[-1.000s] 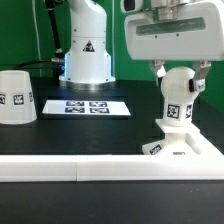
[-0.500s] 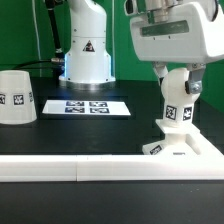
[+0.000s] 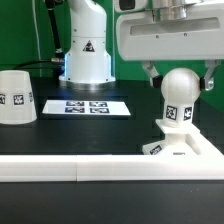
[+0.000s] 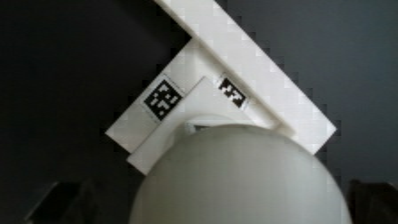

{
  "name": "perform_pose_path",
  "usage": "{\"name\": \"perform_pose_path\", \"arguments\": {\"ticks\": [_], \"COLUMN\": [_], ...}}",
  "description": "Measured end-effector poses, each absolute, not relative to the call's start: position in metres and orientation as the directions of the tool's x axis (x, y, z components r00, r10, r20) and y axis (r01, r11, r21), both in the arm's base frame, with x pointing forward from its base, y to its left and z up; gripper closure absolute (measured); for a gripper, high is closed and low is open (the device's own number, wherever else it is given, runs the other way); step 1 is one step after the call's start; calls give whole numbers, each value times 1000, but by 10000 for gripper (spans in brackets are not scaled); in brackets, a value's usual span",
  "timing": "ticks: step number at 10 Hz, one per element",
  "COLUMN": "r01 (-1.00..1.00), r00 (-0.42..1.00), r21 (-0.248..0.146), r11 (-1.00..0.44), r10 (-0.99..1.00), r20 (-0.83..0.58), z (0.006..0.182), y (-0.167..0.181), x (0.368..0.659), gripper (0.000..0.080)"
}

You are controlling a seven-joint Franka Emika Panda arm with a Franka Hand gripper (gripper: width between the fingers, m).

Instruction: Assemble lamp

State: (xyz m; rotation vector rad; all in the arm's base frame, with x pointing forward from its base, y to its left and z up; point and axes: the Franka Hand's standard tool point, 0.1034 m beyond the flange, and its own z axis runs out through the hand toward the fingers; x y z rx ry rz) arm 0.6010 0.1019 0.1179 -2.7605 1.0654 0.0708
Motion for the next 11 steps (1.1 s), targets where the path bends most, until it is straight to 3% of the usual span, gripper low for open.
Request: {"name": "perform_pose_path", "arguments": {"ticks": [3,6,8,11], "r01": [-506,-71,173,392], "r00": [862,997,985,920], "r21": [-170,-103,-74,-67], "r11": [-846,-992,-982,-918], "r10": [-501,-71,172,390], "r20": [-77,0,19,34], "z": [118,118,120,119], "y": [102,106,109,107], "x": [601,601,602,602], "gripper": [101,101,101,101]}}
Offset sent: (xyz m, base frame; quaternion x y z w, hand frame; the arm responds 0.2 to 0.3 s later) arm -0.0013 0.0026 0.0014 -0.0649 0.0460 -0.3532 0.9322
